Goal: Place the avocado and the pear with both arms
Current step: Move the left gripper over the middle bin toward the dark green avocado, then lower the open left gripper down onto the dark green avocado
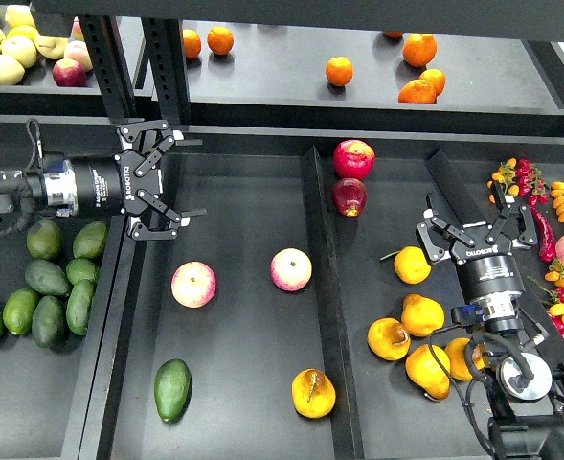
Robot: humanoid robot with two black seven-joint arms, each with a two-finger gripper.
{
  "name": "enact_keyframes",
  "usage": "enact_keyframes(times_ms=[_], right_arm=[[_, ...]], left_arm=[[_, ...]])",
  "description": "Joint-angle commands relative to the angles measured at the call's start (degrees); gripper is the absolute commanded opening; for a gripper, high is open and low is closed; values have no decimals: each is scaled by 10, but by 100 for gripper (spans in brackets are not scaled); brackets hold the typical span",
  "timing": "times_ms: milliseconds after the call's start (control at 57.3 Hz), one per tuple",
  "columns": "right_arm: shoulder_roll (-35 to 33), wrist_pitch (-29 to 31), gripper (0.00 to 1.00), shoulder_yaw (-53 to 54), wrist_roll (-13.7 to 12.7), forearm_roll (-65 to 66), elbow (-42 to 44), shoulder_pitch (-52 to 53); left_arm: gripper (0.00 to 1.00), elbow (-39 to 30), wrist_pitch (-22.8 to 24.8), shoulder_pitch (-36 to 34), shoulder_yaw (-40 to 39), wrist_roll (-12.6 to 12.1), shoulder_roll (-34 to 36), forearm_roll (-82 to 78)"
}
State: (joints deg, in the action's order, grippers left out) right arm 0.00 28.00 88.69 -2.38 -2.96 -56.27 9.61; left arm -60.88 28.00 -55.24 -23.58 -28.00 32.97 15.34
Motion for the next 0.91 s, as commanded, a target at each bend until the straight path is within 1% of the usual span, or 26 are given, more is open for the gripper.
enact_keyframes(times_ms=[0, 105, 174, 227, 436, 523, 698, 890], right_arm=[[0, 0, 100, 3, 0, -2, 4, 1], [0, 0, 100, 3, 0, -3, 6, 2], [0, 0, 100, 4, 0, -4, 6, 2], [0, 0, 100, 4, 0, -4, 6, 2], [0, 0, 100, 5, 0, -4, 43, 1], [0, 0, 100, 5, 0, -4, 51, -1], [-7, 0, 100, 7, 0, -5, 58, -3], [-22, 0, 100, 15, -1, -6, 61, -4]], left_arm=[[100, 0, 0, -78, 151, 0, 1, -8], [100, -1, 0, -136, 272, 0, -9, -61], [100, 0, 0, -155, 317, 0, -30, -109], [100, 0, 0, -160, 333, 0, -47, -144], [100, 19, 0, -175, 357, 0, -125, -328], [100, 18, 0, -169, 365, 0, -141, -366], [100, 18, 0, -156, 388, 0, -151, -396], [100, 19, 0, -153, 395, 0, -153, -421]])
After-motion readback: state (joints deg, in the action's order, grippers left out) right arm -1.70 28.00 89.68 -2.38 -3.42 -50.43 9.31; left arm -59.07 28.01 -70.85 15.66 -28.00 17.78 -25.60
